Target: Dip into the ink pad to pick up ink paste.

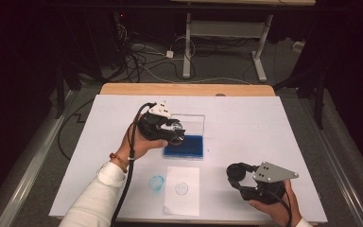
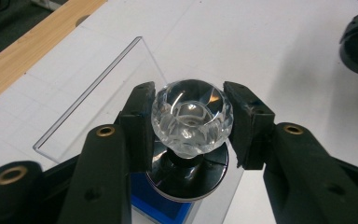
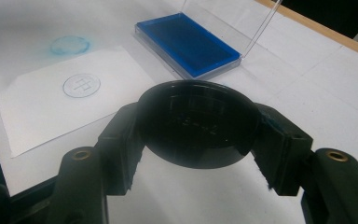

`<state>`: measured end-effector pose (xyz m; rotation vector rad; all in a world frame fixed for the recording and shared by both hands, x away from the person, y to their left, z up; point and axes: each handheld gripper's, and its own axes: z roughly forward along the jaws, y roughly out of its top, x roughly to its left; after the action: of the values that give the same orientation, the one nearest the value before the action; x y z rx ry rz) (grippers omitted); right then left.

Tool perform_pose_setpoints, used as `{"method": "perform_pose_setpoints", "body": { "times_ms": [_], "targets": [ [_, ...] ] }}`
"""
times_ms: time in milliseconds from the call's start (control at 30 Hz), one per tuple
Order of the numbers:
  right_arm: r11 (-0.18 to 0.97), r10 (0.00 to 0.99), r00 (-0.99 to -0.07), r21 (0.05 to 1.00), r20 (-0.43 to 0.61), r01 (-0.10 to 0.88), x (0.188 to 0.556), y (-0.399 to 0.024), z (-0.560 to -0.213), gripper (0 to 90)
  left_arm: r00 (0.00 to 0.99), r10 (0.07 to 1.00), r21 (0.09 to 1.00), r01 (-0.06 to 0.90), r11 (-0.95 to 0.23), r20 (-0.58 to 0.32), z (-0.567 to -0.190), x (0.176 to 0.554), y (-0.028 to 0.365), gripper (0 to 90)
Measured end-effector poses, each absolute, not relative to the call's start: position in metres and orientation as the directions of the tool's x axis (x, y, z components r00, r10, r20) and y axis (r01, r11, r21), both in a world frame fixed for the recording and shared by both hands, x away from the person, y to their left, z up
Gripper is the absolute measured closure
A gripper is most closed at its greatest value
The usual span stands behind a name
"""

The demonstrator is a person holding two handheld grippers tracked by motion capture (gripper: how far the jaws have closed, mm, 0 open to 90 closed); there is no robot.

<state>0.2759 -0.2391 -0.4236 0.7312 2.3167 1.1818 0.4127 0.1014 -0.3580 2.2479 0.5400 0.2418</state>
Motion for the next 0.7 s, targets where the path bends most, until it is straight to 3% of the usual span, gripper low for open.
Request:
{"method": "perform_pose_setpoints", "body": {
  "times_ms": [700],
  "targets": [
    [0.506, 0.628, -0.765, 0.822, -0.143, 0.261, 0.276, -0.24, -0.425, 38.8, 0.867, 0.494, 0.71, 0.383, -0.591, -0.057, -0.407, 0.43, 0.092, 54.6]
  ]
}}
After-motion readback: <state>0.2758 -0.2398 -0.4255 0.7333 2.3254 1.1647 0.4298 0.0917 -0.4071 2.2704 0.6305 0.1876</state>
